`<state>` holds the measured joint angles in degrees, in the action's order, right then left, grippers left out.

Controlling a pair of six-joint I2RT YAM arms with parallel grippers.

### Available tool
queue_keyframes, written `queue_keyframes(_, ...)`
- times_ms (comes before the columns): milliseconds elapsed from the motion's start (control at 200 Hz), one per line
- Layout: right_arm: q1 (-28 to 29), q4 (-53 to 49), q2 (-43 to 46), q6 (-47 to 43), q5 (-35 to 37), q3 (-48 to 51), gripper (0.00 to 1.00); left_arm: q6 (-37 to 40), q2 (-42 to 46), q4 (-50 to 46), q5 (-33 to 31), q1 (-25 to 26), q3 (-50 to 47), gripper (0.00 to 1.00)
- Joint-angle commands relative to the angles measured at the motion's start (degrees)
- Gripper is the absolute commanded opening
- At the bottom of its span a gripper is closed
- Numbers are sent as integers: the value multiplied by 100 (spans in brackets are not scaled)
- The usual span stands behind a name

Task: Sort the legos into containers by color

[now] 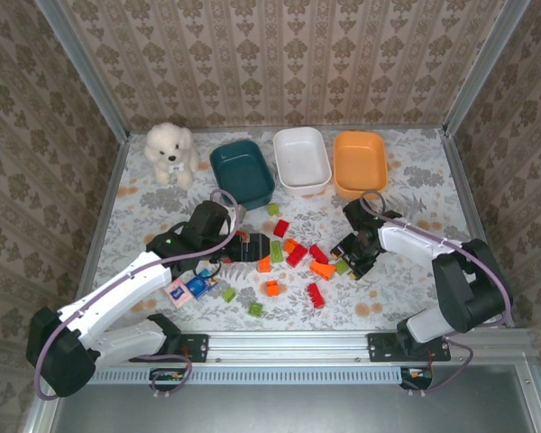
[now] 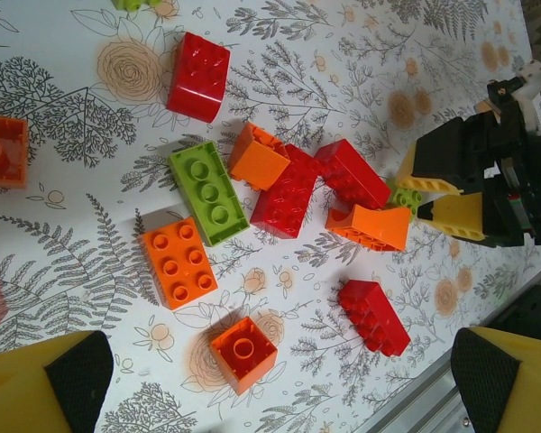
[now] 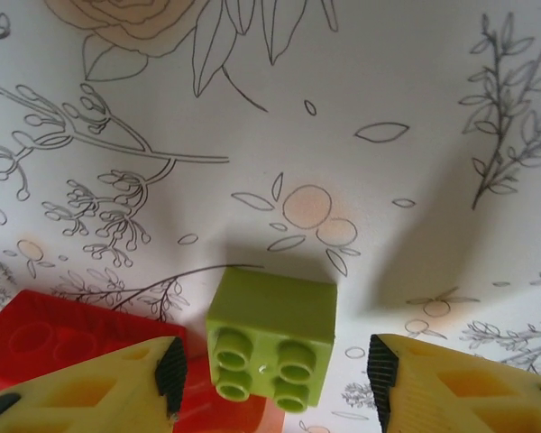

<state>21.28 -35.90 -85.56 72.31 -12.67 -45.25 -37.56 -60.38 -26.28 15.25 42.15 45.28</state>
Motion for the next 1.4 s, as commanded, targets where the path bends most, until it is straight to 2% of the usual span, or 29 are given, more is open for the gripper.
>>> queue_keyframes(0,41,4,-162,203,-157,-36,52,-67,17,88,-4,62,-22,100)
queue_keyframes(375,44,-121,-194,183,-14,-233,29,-90,18,77,-83,102,29,100)
queue_keyframes(535,11,-1125,79,-709,1010,-1467,28,-172,-29,207,-103,108,206,100)
queue_keyframes(655,-146,-1493,-138,-1512,1569,-2488,28,-359,-136,464,-317,99,433,100)
queue_keyframes(745,-348,-1517,-538,-2050,1765,-3278,27,-481,-339,718,-386,67,630,100)
queue_keyframes(870,-710,-1345,-1206,-2458,1661,-4119,26,-621,-756,844,-461,31,930,100)
queue_keyframes(995,-1030,-1274,-2239,-2790,1449,-5164,26,-603,-1128,719,-487,-44,1283,100)
queue_keyframes(1205,-1453,-1430,-3832,-2943,1186,-6560,26,-652,-1431,704,-463,-116,1631,100)
queue_keyframes(1395,-1668,-1716,-4789,-3004,1065,-7481,26,-644,-1516,801,-406,-186,1717,100)
